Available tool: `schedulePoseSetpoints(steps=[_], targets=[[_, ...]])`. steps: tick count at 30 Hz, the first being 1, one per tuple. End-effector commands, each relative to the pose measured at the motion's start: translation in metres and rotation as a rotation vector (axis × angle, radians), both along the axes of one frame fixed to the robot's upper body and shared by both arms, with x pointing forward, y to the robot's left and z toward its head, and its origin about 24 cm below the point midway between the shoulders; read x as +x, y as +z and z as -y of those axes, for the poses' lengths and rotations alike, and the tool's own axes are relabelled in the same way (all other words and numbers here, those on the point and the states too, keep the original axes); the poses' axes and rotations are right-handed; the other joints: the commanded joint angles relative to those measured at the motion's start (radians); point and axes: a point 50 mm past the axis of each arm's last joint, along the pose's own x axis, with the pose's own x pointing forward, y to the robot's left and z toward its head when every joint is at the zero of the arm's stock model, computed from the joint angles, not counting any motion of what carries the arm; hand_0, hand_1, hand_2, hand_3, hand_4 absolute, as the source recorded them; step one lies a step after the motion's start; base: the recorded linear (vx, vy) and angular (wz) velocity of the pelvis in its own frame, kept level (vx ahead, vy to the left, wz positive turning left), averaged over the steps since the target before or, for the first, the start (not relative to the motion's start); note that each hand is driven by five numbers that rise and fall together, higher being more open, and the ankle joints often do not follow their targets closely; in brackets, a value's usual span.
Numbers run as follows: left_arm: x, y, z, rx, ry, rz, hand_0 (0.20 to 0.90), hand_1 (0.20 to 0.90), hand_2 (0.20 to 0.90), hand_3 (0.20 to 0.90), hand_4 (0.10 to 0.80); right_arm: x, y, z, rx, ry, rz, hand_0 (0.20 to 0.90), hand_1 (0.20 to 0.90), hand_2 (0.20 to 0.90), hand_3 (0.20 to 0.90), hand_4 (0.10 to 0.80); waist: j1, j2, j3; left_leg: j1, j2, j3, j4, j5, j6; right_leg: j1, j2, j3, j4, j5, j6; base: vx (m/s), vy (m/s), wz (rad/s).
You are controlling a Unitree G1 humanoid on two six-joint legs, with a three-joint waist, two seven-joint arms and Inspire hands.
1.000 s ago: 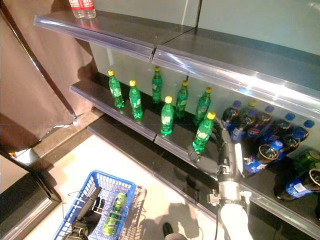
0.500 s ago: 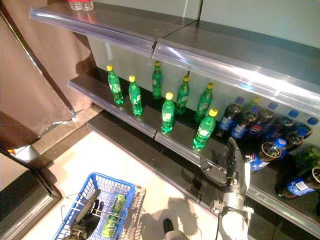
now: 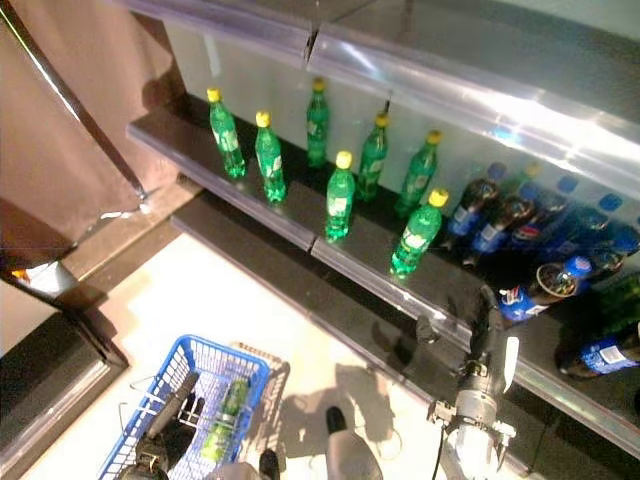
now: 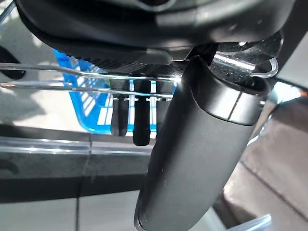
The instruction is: Pick up the drink and place into the basket.
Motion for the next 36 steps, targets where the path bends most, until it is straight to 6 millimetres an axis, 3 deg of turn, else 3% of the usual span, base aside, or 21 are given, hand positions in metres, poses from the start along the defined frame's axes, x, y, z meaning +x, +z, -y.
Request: schedulePoseSetpoints(steps=[1, 11, 24, 36], targets=[[0.045, 0.061, -0.020, 0.117, -0.041, 0.388, 0.300, 0.300, 0.300, 0.200, 0.100, 0.014, 0.056, 0.001, -0.112, 0.023, 0.311, 0.900, 0.900, 0.900, 0.900, 0.800, 0.017, -0.001, -0.039, -0.212, -0.054, -0.060, 0.217, -0.030, 0.038, -0.042, -0.018, -0.043, 0.112, -0.051, 0.051, -0.070, -0.052, 0.01], [0.053, 0.076, -0.017, 0.130, -0.033, 0.437, 0.300, 0.300, 0.300, 0.200, 0.100, 0.017, 0.083, -0.003, -0.176, 0.038, 0.423, 0.900, 0.900, 0.900, 0.900, 0.800, 0.025, 0.000, 0.002, -0.369, -0.062, -0.077, 0.343, -0.039, 0.017, -0.159, 0.011, -0.042, 0.217, -0.084, 0.039, -0.032, -0.052, -0.09], [0.033, 0.071, -0.040, 0.149, 0.000, 0.351, 0.300, 0.300, 0.300, 0.200, 0.100, 0.006, 0.091, 0.007, -0.214, 0.047, 0.413, 0.900, 0.900, 0.900, 0.900, 0.800, 0.063, 0.002, -0.045, -0.311, -0.065, -0.106, 0.257, -0.009, -0.002, -0.079, 0.024, -0.050, 0.140, -0.092, 0.051, 0.087, -0.038, -0.02], [0.044, 0.081, -0.054, 0.162, 0.041, 0.377, 0.300, 0.300, 0.300, 0.200, 0.100, 0.015, 0.093, -0.005, -0.176, 0.077, 0.436, 0.900, 0.900, 0.900, 0.900, 0.800, 0.081, 0.007, -0.029, -0.340, -0.063, -0.119, 0.246, -0.007, -0.016, -0.117, 0.030, -0.061, 0.141, -0.099, 0.069, -0.003, -0.012, 0.05]])
